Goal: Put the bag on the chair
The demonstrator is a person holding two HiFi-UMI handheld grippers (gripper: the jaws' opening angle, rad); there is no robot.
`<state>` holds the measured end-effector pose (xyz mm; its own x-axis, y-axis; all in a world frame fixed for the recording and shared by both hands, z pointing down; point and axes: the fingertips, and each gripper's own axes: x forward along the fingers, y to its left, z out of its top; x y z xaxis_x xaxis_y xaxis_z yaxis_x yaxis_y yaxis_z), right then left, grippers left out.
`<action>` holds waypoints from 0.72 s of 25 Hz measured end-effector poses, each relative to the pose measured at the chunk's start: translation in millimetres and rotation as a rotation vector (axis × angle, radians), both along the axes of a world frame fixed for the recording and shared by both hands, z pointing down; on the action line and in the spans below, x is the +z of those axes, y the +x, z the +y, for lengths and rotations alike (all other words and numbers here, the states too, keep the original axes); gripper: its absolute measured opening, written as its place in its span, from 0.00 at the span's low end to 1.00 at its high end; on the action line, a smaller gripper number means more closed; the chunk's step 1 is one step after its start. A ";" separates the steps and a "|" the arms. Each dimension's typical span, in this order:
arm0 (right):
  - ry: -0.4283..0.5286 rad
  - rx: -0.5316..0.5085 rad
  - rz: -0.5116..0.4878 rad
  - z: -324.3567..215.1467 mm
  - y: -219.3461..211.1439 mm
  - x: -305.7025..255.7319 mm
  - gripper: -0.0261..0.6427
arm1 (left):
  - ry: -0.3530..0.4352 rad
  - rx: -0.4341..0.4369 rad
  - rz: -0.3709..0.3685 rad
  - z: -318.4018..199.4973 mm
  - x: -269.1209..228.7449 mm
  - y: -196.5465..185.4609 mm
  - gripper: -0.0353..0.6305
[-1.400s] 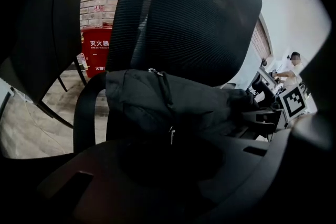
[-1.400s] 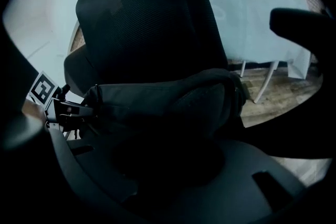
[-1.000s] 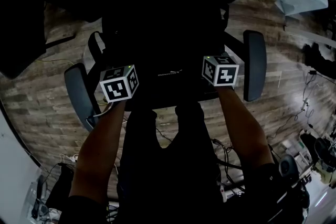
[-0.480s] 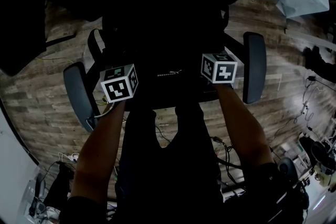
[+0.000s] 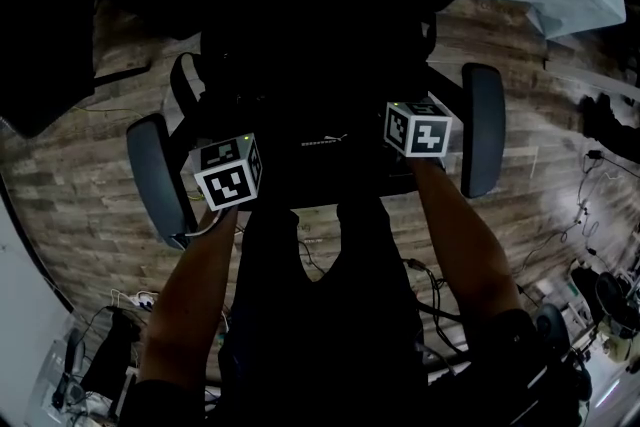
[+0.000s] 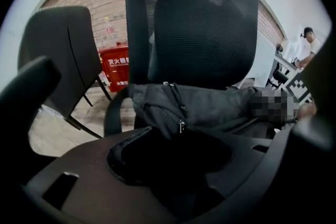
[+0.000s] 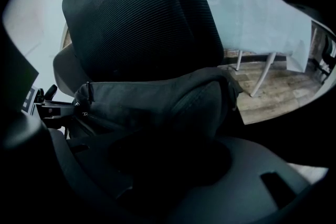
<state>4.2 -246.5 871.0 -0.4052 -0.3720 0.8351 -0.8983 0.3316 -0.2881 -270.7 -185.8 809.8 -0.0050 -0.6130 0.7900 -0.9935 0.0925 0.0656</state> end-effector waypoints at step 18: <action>-0.106 0.046 0.065 11.5 27.7 -43.3 0.52 | 0.125 0.031 0.082 3.3 -84.8 32.5 0.40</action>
<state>31.9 -234.9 827.7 -0.3331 -0.2971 0.8949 -0.9300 0.2599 -0.2599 -238.2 -182.5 725.0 0.0770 -0.7056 0.7044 -0.9866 0.0482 0.1561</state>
